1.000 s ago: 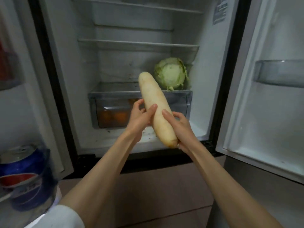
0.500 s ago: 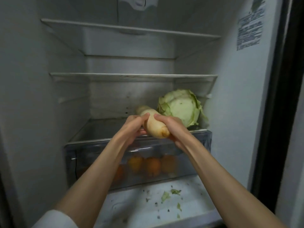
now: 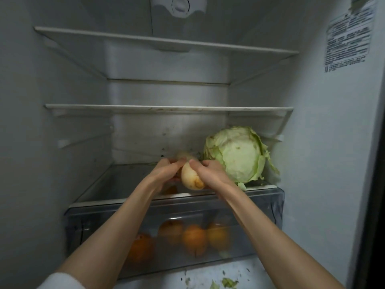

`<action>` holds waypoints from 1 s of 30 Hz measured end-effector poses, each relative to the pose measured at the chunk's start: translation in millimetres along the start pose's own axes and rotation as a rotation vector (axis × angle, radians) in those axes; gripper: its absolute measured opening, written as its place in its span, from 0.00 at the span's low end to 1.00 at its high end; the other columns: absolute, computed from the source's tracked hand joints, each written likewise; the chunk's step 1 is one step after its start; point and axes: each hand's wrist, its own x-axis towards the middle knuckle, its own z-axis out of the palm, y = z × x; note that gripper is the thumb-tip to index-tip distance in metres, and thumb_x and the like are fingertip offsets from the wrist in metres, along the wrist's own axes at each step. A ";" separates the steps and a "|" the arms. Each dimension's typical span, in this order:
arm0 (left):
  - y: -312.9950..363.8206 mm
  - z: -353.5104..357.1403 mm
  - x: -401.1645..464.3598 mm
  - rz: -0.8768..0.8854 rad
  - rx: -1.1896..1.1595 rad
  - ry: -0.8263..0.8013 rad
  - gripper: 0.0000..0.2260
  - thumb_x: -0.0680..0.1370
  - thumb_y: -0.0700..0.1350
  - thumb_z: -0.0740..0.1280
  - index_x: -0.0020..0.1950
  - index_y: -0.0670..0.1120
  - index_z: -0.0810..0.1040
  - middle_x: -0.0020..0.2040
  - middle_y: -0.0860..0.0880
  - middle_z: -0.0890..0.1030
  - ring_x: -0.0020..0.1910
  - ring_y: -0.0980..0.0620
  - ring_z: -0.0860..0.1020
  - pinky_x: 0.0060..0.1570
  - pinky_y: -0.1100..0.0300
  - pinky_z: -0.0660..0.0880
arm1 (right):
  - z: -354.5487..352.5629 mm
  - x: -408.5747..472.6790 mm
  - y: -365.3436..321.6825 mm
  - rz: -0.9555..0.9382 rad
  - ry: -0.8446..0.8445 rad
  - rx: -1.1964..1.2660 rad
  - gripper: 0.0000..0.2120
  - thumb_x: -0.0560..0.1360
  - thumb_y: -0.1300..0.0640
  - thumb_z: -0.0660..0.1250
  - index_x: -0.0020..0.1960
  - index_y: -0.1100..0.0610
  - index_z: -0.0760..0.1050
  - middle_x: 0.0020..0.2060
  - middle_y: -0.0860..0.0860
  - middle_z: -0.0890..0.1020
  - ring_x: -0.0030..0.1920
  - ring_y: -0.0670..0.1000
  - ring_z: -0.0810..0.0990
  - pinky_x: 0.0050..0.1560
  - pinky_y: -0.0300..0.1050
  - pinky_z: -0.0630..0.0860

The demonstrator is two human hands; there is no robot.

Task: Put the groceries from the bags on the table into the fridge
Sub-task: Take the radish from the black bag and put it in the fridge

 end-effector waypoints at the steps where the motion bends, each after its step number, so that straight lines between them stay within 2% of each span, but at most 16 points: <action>1: 1.3 0.8 0.1 0.021 0.008 0.005 0.13 0.78 0.47 0.64 0.56 0.39 0.79 0.52 0.39 0.81 0.48 0.45 0.80 0.46 0.53 0.78 | 1.1 -1.7 2.6 -0.025 0.018 -0.019 0.26 0.76 0.44 0.63 0.64 0.63 0.71 0.57 0.57 0.78 0.57 0.55 0.77 0.52 0.43 0.72; 5: 3.3 0.8 -4.9 0.094 -0.007 -0.009 0.09 0.79 0.41 0.63 0.57 0.40 0.78 0.52 0.42 0.80 0.49 0.49 0.78 0.44 0.61 0.77 | 1.5 -16.3 13.7 -0.095 0.032 0.031 0.31 0.72 0.41 0.68 0.66 0.60 0.68 0.61 0.54 0.75 0.58 0.51 0.75 0.59 0.46 0.73; 9: -3.6 -5.7 -11.7 0.090 -0.023 -0.112 0.14 0.80 0.42 0.62 0.64 0.38 0.74 0.57 0.43 0.80 0.58 0.48 0.77 0.62 0.52 0.72 | -11.0 -28.4 14.9 -0.142 -0.075 -0.032 0.31 0.72 0.45 0.69 0.70 0.57 0.67 0.65 0.52 0.72 0.62 0.50 0.72 0.61 0.42 0.68; 12: -8.2 -6.1 -13.9 0.077 -0.047 -0.177 0.16 0.80 0.44 0.60 0.67 0.40 0.71 0.60 0.44 0.79 0.61 0.49 0.76 0.65 0.50 0.69 | -13.9 -31.9 12.4 -0.155 -0.050 -0.017 0.25 0.73 0.49 0.69 0.67 0.58 0.71 0.60 0.49 0.76 0.56 0.46 0.73 0.55 0.39 0.67; 15: -5.5 0.8 -10.5 0.071 -0.066 -0.163 0.15 0.81 0.42 0.58 0.66 0.38 0.71 0.60 0.42 0.78 0.59 0.48 0.76 0.63 0.52 0.71 | -13.4 -26.2 8.8 -0.164 -0.028 -0.058 0.17 0.76 0.51 0.65 0.61 0.59 0.77 0.53 0.50 0.81 0.55 0.50 0.78 0.54 0.40 0.71; 17: -4.2 5.1 -7.0 0.079 -0.044 -0.126 0.14 0.81 0.41 0.58 0.64 0.36 0.72 0.57 0.40 0.78 0.54 0.47 0.76 0.57 0.53 0.73 | -14.4 -21.5 5.8 -0.152 -0.070 -0.094 0.15 0.78 0.53 0.63 0.60 0.59 0.77 0.51 0.50 0.81 0.53 0.49 0.78 0.51 0.39 0.70; 19: -5.2 6.6 -2.8 0.080 -0.012 -0.098 0.13 0.81 0.41 0.57 0.62 0.36 0.74 0.55 0.40 0.79 0.52 0.47 0.76 0.55 0.53 0.73 | -13.7 -14.9 4.6 -0.134 -0.093 -0.100 0.14 0.78 0.54 0.62 0.59 0.60 0.77 0.50 0.51 0.81 0.50 0.48 0.77 0.49 0.39 0.69; 23: -6.6 4.4 1.6 0.066 0.021 -0.096 0.17 0.81 0.43 0.58 0.67 0.37 0.70 0.61 0.40 0.77 0.59 0.45 0.76 0.62 0.50 0.70 | -8.7 -9.3 2.5 -0.085 -0.063 -0.079 0.14 0.78 0.55 0.61 0.59 0.61 0.77 0.48 0.52 0.79 0.50 0.49 0.76 0.49 0.39 0.69; 26: -2.5 3.4 -1.4 0.068 0.099 -0.106 0.20 0.81 0.46 0.59 0.71 0.39 0.67 0.65 0.44 0.74 0.62 0.50 0.73 0.61 0.59 0.68 | -10.3 -10.4 2.0 -0.068 -0.055 -0.049 0.14 0.78 0.55 0.60 0.58 0.61 0.77 0.50 0.53 0.79 0.51 0.50 0.76 0.53 0.43 0.71; 28: -1.3 3.6 -4.4 0.096 0.145 -0.091 0.18 0.81 0.47 0.58 0.69 0.41 0.70 0.60 0.48 0.76 0.53 0.56 0.74 0.55 0.64 0.68 | -12.3 -13.7 2.4 -0.080 -0.056 -0.074 0.14 0.78 0.55 0.60 0.57 0.61 0.78 0.49 0.54 0.80 0.52 0.51 0.77 0.51 0.43 0.70; 30: 2.8 4.8 -10.3 0.160 0.162 -0.027 0.15 0.81 0.46 0.58 0.64 0.41 0.75 0.49 0.50 0.76 0.41 0.60 0.72 0.44 0.70 0.69 | -15.8 -18.0 3.0 -0.109 -0.023 -0.160 0.16 0.79 0.54 0.59 0.60 0.62 0.76 0.54 0.57 0.80 0.58 0.55 0.77 0.56 0.44 0.70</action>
